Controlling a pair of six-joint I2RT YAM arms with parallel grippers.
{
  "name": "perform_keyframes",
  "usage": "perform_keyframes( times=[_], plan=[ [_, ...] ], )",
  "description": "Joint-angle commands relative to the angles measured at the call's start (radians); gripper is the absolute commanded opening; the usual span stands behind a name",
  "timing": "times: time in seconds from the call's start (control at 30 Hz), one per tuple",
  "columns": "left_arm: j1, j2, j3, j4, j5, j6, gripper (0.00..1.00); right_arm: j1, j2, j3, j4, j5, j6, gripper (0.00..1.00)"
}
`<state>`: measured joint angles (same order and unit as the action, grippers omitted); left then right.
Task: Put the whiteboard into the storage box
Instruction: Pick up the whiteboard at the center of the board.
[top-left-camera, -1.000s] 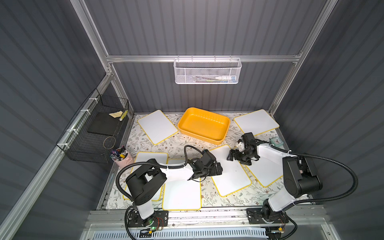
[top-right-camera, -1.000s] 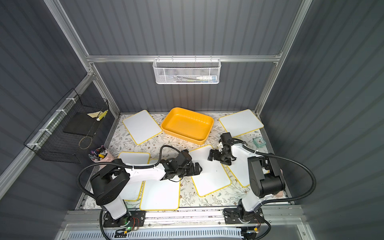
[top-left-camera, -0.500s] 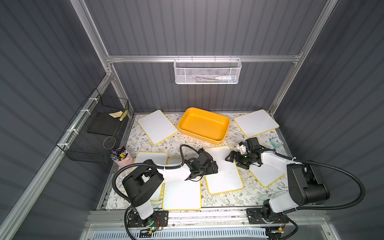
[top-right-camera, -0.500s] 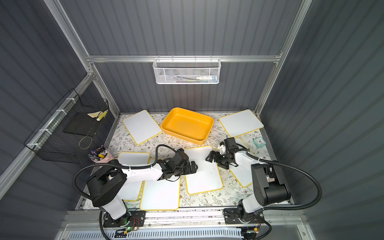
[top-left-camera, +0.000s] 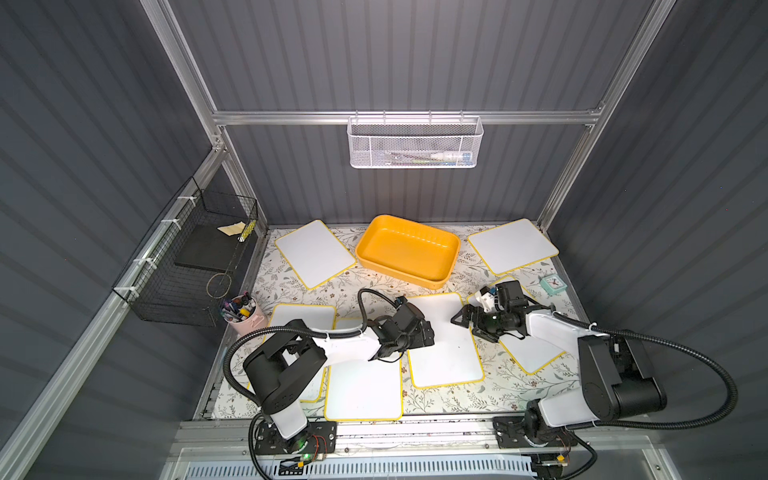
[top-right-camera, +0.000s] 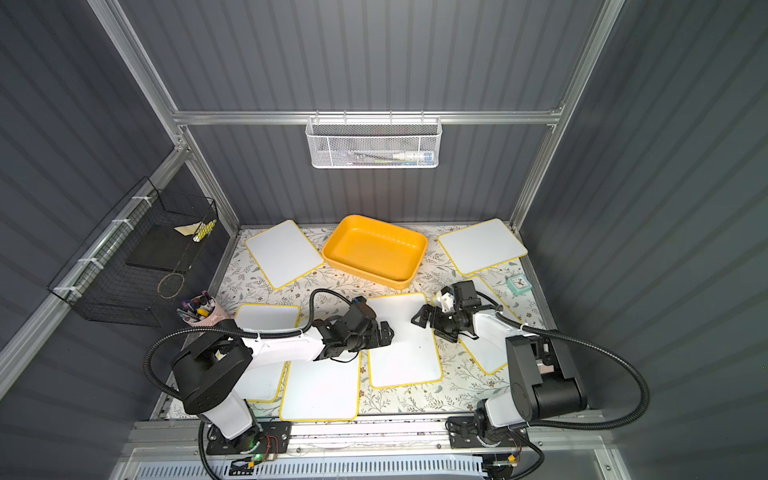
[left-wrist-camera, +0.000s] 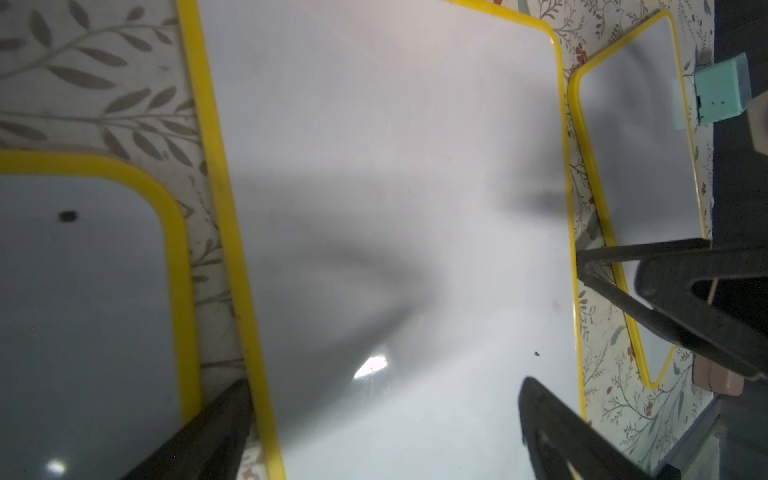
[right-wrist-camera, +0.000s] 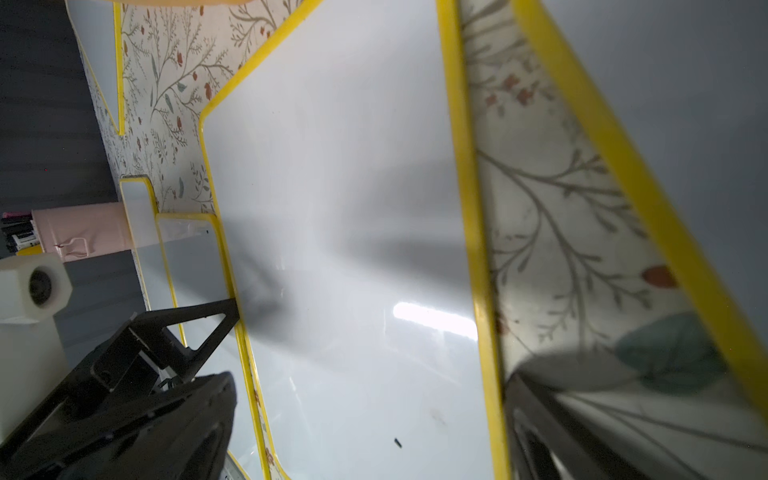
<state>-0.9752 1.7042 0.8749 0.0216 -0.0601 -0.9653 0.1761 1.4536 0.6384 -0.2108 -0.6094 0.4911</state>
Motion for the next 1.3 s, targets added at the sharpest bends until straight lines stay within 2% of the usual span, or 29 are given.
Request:
perform_keyframes(
  times=[0.0, 0.2, 0.6, 0.77, 1.27],
  plan=[
    [-0.042, 0.091, -0.030, 0.074, 0.226, -0.041, 1.00, 0.066, -0.026, -0.026, -0.070, -0.401, 0.066, 0.99],
    [-0.043, 0.076, -0.051, 0.097, 0.217, -0.044, 1.00, 0.046, -0.059, -0.048, -0.091, -0.379, 0.059, 0.99],
    [-0.048, 0.072, -0.055, 0.101, 0.216, -0.041, 1.00, -0.040, -0.108, -0.128, 0.103, -0.396, 0.196, 0.99],
    [-0.048, 0.056, -0.049, 0.097, 0.214, -0.039, 1.00, -0.047, -0.077, -0.116, 0.070, -0.351, 0.163, 0.99],
    [-0.045, 0.033, 0.027, 0.216, 0.355, -0.050, 0.94, -0.047, 0.000, -0.121, 0.079, -0.326, 0.126, 0.99]
  ],
)
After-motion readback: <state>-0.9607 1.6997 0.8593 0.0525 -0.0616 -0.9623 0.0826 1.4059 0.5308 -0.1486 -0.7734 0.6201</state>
